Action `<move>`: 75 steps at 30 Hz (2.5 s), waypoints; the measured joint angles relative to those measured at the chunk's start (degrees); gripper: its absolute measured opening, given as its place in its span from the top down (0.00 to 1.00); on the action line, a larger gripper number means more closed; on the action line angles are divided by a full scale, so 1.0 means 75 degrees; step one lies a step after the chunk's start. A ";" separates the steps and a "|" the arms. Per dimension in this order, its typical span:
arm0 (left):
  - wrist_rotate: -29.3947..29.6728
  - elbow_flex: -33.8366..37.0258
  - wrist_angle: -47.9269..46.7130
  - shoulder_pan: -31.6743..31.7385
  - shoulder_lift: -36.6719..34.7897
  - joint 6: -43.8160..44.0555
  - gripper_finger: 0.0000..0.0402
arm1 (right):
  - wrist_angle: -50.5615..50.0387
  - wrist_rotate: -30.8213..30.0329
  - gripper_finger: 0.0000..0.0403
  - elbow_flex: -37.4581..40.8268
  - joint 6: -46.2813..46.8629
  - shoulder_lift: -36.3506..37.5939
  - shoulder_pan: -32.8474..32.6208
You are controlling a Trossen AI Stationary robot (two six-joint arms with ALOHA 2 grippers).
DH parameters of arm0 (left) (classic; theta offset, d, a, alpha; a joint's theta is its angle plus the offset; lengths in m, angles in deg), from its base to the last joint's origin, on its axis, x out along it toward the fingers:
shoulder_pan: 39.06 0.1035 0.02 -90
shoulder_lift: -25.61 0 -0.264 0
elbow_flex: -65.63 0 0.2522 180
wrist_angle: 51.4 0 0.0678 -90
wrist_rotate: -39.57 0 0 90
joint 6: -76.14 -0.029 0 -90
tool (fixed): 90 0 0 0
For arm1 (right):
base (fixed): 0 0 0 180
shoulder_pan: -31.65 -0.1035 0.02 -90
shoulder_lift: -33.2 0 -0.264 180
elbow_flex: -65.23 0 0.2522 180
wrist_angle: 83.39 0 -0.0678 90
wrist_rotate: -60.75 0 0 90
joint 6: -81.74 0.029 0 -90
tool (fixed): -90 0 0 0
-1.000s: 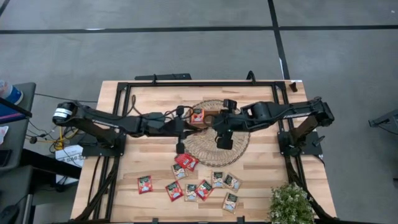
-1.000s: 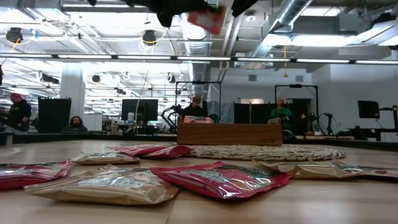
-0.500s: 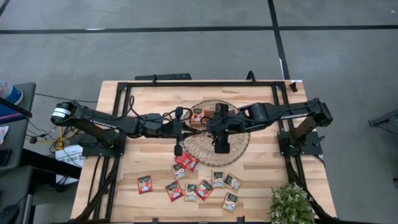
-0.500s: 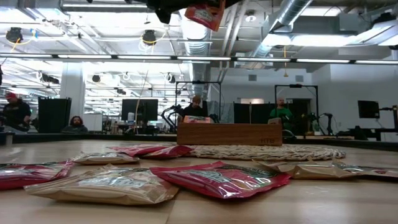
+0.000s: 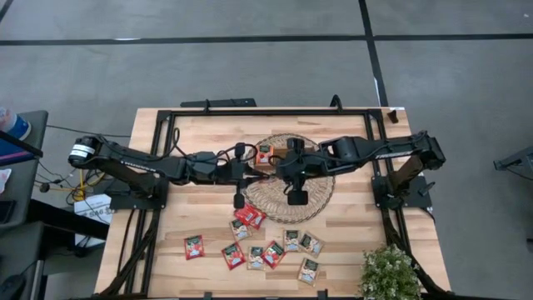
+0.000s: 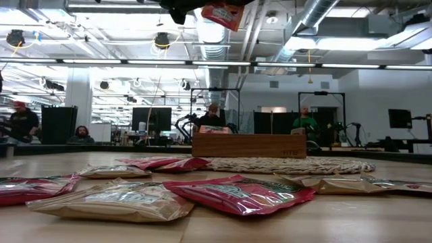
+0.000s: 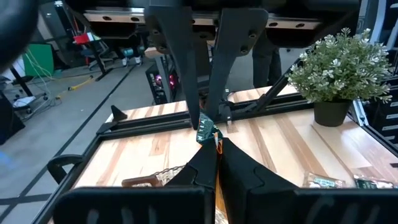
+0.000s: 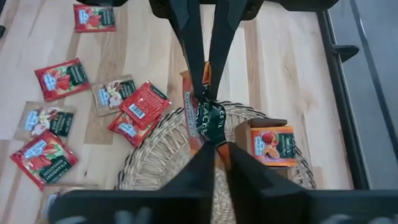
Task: Pick & Place Tea
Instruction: Put the orange tea bag into the left section of the wooden organizer
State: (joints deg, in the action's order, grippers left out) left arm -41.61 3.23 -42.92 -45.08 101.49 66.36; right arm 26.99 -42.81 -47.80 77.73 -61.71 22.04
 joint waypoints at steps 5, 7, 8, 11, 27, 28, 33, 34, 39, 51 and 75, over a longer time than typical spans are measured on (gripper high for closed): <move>0.0184 0.0000 0.0028 0.0003 0.0003 -0.0015 1.00 | -0.0021 -0.0297 0.99 0.0000 -0.0003 0.0000 -0.0003; 0.0499 0.0000 0.0043 0.0003 0.0003 -0.0020 1.00 | -0.0027 -0.0335 1.00 0.0000 0.0007 0.0000 0.0000; 0.0648 0.0000 0.0051 0.0002 0.0003 -0.0044 0.99 | -0.0027 -0.0390 1.00 0.0000 0.0035 0.0000 0.0000; 0.1510 0.0000 0.0091 -0.0006 0.0004 -0.0029 0.95 | -0.0073 -0.0466 1.00 0.0000 0.0126 0.0000 0.0006; 0.2099 0.0003 0.0044 -0.0004 0.0009 0.0255 0.88 | -0.0097 -0.0405 1.00 0.0000 0.0134 0.0000 0.0000; 0.2001 0.0003 0.0059 -0.0016 0.0009 0.0247 0.88 | -0.0097 -0.0402 1.00 0.0000 0.0134 0.0000 -0.0001; 0.1736 0.0003 0.0035 -0.0115 0.0009 0.0192 0.81 | -0.0177 -0.0382 1.00 0.0000 0.0137 0.0000 0.0094; 0.1716 0.0003 0.0010 -0.0150 0.0009 0.0192 0.79 | -0.0200 -0.0383 1.00 0.0000 0.0137 0.0000 0.0143; 0.1115 0.0003 -0.1048 -0.0542 -0.0003 0.0242 0.70 | -0.0356 -0.0013 1.00 0.0000 0.0149 0.0000 0.0483; 0.1346 0.0111 -0.3081 -0.1332 -0.1376 0.1891 0.67 | 0.0371 0.1055 1.00 0.0781 -0.0087 -0.0003 0.1762; 0.0603 0.3634 -0.0563 -0.1195 -0.4736 0.2960 0.67 | 0.3401 0.3045 1.00 0.2414 -0.1120 -0.1775 0.3632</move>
State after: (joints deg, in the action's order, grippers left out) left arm -37.09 30.49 -47.14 -54.05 65.97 88.56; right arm 52.50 -19.97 -29.69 69.33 -75.03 49.29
